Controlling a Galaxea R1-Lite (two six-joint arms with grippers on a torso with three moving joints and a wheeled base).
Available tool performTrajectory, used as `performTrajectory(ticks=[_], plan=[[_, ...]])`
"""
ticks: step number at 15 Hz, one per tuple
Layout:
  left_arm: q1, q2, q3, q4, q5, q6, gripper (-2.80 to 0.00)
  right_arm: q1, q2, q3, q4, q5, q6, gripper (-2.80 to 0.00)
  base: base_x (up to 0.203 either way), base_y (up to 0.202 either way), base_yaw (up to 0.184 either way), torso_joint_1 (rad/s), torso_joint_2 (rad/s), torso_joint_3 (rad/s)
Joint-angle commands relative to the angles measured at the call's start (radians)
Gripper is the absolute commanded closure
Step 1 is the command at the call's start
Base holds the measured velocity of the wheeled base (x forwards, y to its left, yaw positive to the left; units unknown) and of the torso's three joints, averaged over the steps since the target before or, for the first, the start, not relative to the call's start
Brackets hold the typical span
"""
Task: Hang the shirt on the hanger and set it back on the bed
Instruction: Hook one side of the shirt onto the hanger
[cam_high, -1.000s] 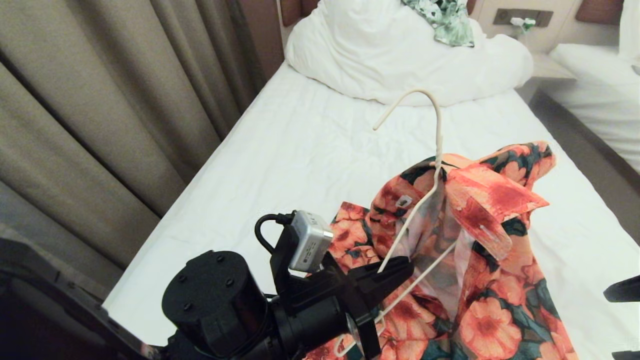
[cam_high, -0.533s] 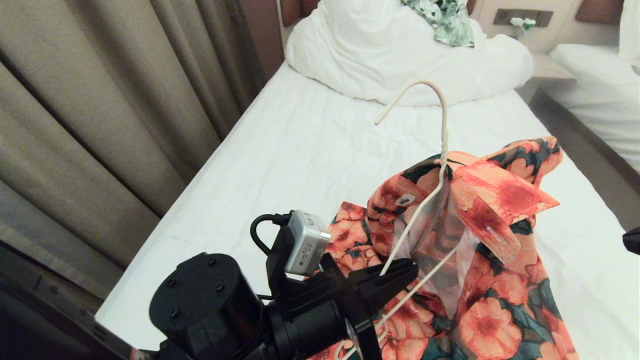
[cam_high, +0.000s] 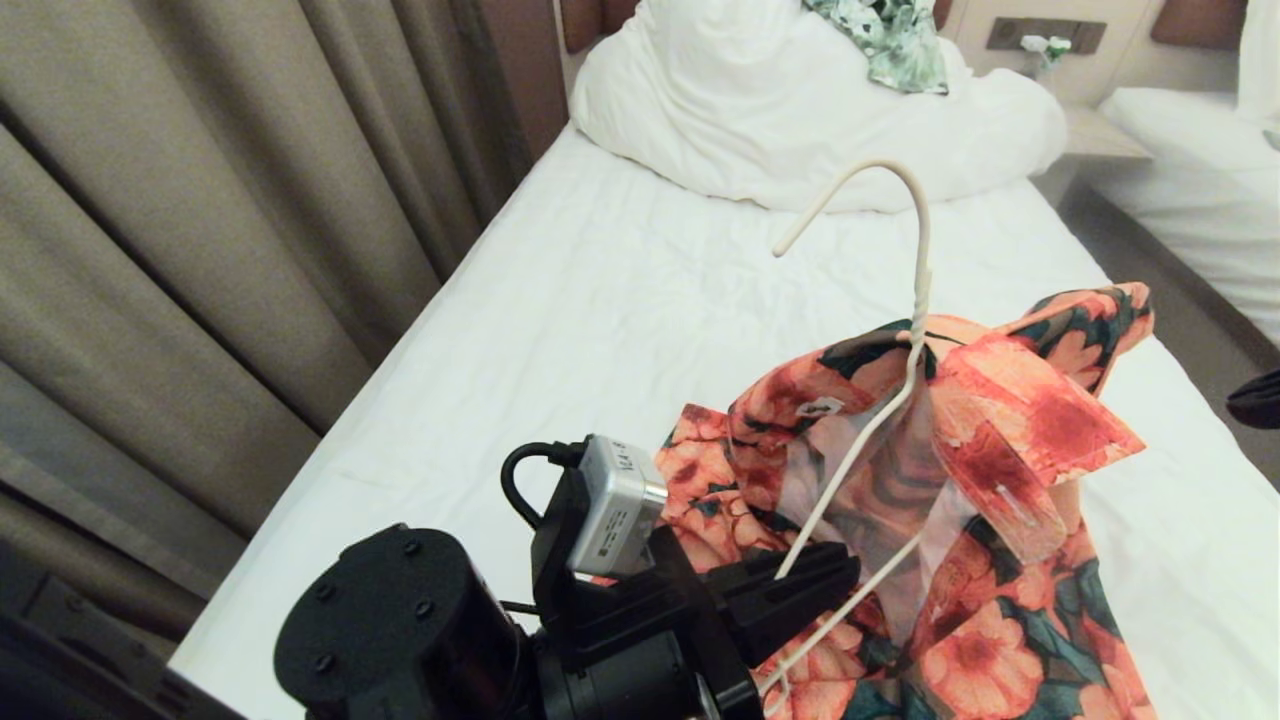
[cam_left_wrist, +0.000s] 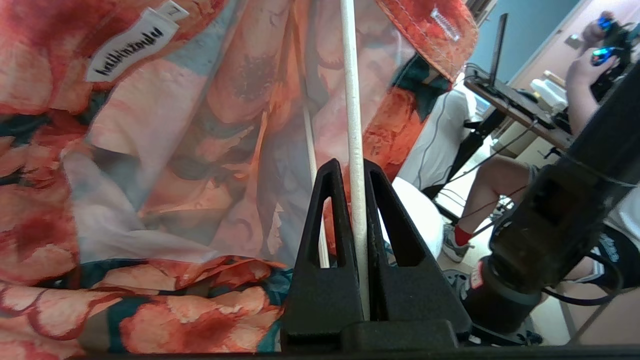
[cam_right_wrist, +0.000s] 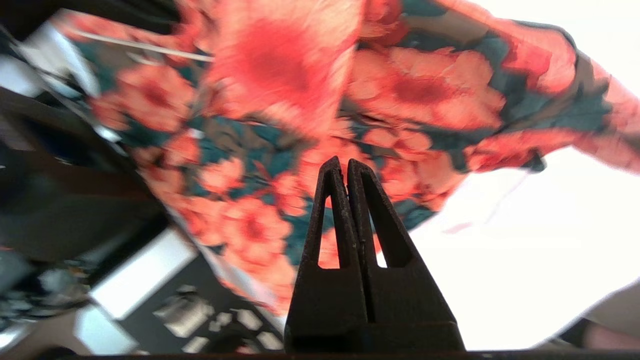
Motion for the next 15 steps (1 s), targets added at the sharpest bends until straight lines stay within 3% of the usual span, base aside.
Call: performTrajectory(ticks=[1, 5, 7, 10, 13, 14, 15], plan=[[-0.007, -0.011, 0.003, -0.008, -0.003, -0.002, 0.00, -0.057, 0.060, -0.002, 0.010, 0.000, -0.092, 0.00, 0.000, 0.000, 0.000, 0.000, 0.00, 0.000], [-0.032, -0.019, 0.025, -0.008, -0.012, -0.023, 0.00, -0.133, 0.062, 0.001, 0.016, 0.006, -0.325, 0.00, 0.000, 0.000, 0.000, 0.000, 0.00, 0.000], [-0.047, -0.011, 0.038, -0.008, -0.012, -0.023, 0.00, -0.133, 0.056, 0.001, 0.020, 0.007, -0.382, 0.00, 0.000, 0.000, 0.000, 0.000, 0.00, 0.000], [-0.071, 0.000, 0.055, -0.008, -0.017, -0.023, 0.00, -0.132, 0.051, 0.001, 0.060, 0.006, -0.536, 0.00, 0.000, 0.000, 0.000, 0.000, 0.00, 0.000], [-0.083, 0.006, 0.067, -0.008, -0.040, -0.023, 0.00, -0.127, 0.054, 0.001, 0.061, 0.006, -0.609, 0.00, 0.000, 0.000, 0.000, 0.000, 0.00, 0.000], [-0.084, 0.006, 0.069, -0.008, -0.040, -0.023, 0.00, -0.127, 0.054, 0.001, 0.062, 0.007, -0.633, -2.80, 0.000, 0.000, 0.000, 0.000, 0.00, 0.000], [-0.084, 0.006, 0.072, -0.008, -0.040, -0.023, 0.00, -0.123, 0.054, 0.000, 0.058, 0.007, -0.641, -2.80, 0.000, 0.000, 0.000, 0.000, 0.00, 0.000]])
